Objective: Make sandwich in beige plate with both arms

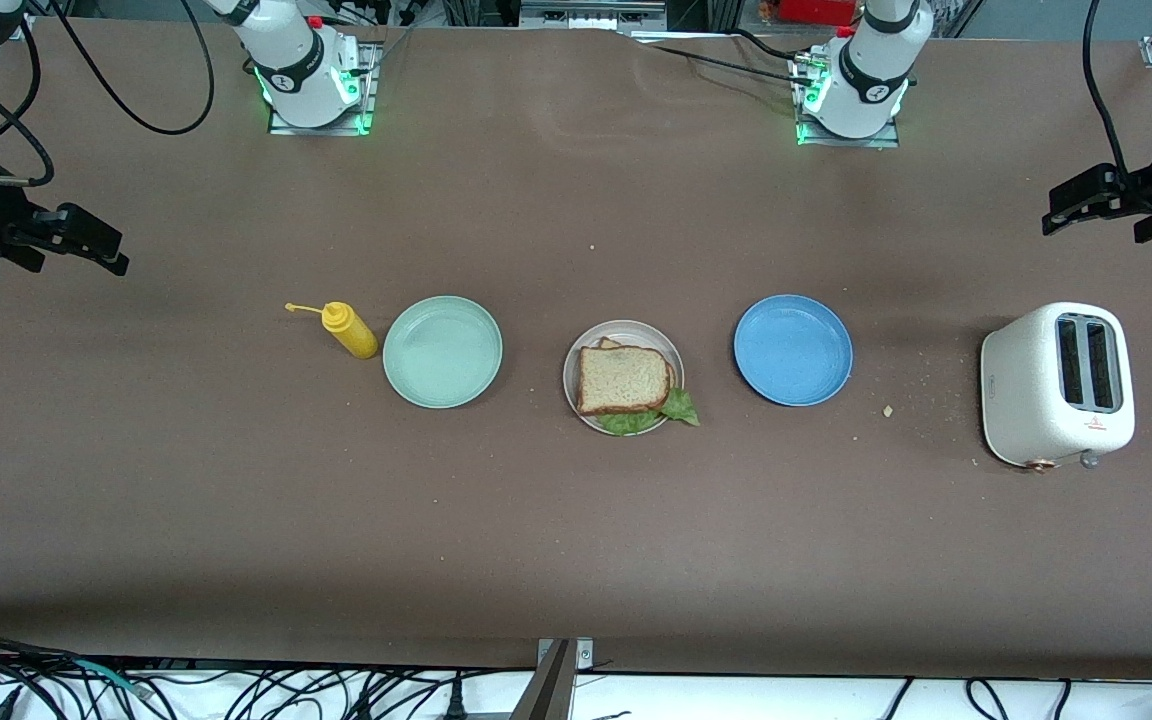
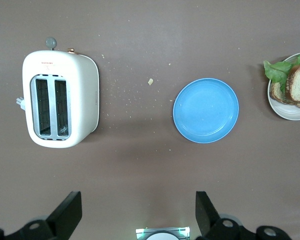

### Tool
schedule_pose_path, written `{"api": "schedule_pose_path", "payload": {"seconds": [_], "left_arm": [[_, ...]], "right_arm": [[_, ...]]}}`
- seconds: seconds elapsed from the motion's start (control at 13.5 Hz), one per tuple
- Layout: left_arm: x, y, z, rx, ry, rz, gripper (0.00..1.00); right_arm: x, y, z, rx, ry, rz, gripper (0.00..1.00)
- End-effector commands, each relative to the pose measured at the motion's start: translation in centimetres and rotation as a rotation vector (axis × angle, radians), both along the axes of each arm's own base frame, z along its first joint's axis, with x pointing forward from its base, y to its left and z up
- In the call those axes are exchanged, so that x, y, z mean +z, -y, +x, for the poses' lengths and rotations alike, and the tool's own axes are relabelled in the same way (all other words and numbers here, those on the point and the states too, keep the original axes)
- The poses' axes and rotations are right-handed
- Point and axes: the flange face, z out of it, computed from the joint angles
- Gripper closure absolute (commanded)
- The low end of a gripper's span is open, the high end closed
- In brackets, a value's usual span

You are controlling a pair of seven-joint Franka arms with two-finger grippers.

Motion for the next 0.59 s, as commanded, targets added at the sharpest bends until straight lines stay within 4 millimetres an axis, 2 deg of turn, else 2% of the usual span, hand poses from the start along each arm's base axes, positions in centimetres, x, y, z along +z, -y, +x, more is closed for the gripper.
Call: {"api": "schedule_pose_path", "payload": {"seconds": [0.0, 0.3, 0.52], "left_arm": [[0.39, 0.65, -1.39, -0.004, 0.013, -0.017, 0.00], [0.35, 1.09, -1.88, 0.010, 0.050, -0.016, 0.00], [-0.33, 1.52, -1.36, 0.002, 0.050, -0.015, 0.00]], "right_arm": [[0.40, 0.39, 0.38, -0.007, 0.006, 0.021, 0.00], [0.58, -0.05, 0.29, 0.002, 0.004, 0.021, 0.00], [0.76, -0.05, 0.34, 0.011, 0.011, 0.020, 0.00]]}}
